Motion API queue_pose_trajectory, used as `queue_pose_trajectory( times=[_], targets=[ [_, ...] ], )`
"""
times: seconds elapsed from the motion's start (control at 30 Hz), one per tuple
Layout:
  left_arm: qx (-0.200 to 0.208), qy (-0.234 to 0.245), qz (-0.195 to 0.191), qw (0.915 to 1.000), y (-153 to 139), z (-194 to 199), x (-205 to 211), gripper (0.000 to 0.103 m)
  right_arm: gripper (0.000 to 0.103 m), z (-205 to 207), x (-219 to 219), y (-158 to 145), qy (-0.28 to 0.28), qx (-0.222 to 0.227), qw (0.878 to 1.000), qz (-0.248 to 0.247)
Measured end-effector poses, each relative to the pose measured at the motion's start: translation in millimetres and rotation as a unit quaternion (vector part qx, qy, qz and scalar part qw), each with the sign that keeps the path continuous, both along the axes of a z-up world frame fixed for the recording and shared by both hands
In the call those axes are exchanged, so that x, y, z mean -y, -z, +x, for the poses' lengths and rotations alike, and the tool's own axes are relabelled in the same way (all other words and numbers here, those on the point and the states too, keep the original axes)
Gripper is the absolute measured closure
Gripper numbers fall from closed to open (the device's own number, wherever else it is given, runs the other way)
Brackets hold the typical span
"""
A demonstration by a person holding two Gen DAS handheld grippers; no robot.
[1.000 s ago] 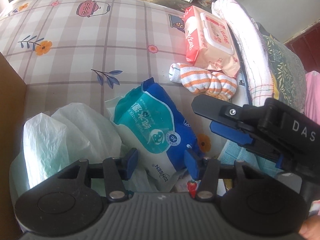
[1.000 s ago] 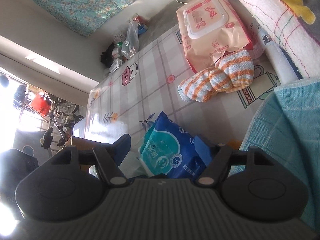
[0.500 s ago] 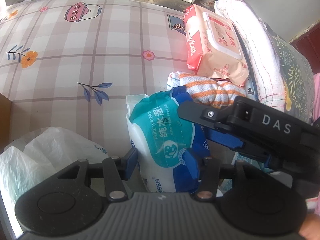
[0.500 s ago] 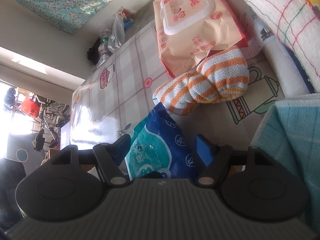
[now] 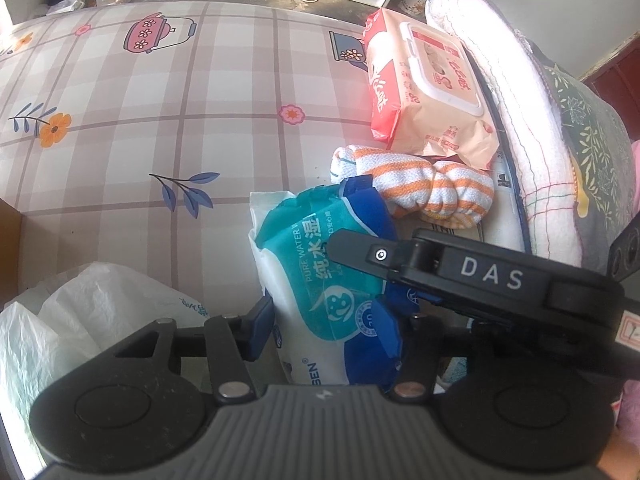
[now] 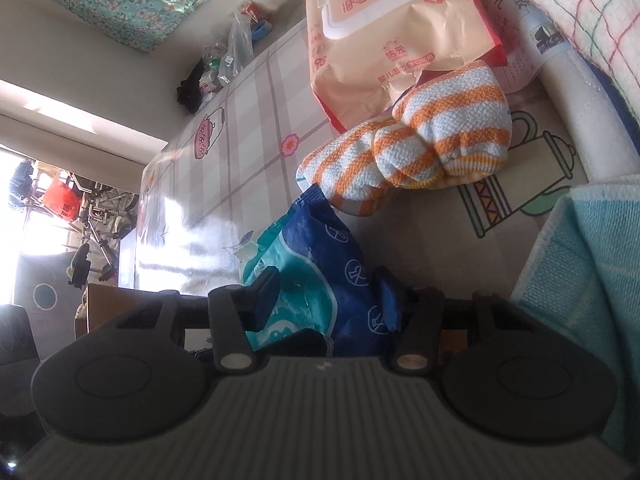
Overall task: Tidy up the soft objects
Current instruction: 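Lift the wet-wipes pack with both grippers and carry it over the box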
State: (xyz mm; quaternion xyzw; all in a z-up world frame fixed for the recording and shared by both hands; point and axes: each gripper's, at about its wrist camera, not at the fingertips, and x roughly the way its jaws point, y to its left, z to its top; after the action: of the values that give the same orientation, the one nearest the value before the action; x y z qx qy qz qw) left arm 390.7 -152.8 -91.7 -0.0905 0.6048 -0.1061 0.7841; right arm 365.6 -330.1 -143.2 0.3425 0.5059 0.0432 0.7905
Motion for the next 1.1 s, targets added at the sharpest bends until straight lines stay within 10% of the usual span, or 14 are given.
queue_pose_trajectory(
  times=[0.4, 1.1],
  targets=[
    [0.039, 0.007, -0.014, 0.9991, -40.4, -14.3, -3.1, 0.052, 0.060, -20.5, -6.0, -39.7, 0.018, 0.049, 0.999, -0.008],
    [0.143, -0.022, -0.062, 0.9874, -168.4, -113.4, -91.6, 0.052, 0.060, -111.1, -96.9, -201.0, -0.015, 0.177, 0.983, -0.040]
  ],
)
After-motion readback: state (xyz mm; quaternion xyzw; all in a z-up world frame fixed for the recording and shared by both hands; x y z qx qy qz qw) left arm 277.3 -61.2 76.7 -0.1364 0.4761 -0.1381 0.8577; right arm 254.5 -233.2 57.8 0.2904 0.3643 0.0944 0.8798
